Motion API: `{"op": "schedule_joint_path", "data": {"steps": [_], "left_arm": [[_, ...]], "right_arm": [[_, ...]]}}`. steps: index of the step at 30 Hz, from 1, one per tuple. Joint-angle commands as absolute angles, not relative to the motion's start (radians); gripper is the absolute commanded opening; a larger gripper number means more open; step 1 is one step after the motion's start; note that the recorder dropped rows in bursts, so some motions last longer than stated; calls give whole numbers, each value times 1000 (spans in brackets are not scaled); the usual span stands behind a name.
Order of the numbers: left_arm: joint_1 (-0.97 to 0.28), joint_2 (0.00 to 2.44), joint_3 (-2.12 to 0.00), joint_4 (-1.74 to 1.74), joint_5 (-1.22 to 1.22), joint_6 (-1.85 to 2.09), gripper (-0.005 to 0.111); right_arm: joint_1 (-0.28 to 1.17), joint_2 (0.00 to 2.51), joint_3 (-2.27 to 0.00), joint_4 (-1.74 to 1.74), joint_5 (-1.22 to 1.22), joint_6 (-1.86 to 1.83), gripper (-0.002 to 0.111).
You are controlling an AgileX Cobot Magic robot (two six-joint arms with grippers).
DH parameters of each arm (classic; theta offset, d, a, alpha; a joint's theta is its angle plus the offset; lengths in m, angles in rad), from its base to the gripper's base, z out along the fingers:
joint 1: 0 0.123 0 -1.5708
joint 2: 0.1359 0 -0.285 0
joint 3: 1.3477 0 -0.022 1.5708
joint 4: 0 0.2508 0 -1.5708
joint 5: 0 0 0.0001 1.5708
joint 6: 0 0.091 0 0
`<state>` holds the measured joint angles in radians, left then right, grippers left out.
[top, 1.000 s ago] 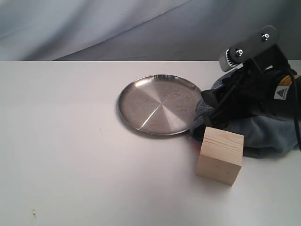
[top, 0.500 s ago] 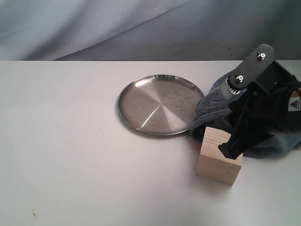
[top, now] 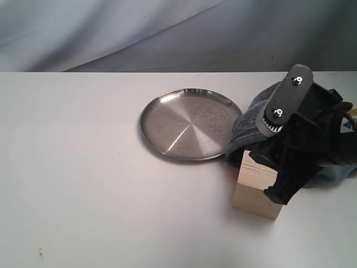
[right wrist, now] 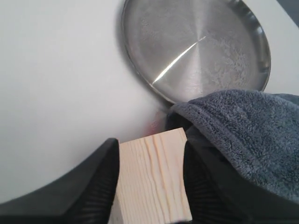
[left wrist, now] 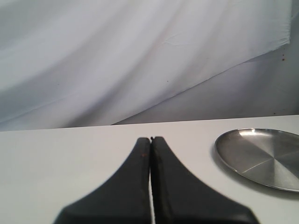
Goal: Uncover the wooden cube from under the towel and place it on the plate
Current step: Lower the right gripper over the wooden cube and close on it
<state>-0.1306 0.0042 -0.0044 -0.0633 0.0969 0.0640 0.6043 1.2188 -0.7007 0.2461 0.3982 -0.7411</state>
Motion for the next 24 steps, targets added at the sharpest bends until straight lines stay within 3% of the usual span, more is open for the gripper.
{"op": "schedule_joint_path", "data": {"steps": [1,6,15,19,24], "left_arm": [[-128,0,0,-66,86,61,0],[-128,0,0,-66,86,61,0],[-128,0,0,-66,86,61,0],[-128,0,0,-66,86,61,0],[-128,0,0,-66,86,61,0]], "right_arm": [[608,1215,-698,279,375,-751,47],[608,1215,-698,281,456,-763,83],[606,1315,-700,227,486,-793,84],[606,1319,-798,225,703,-793,84],[564,1319,-869,221,738,-769,84]]}}
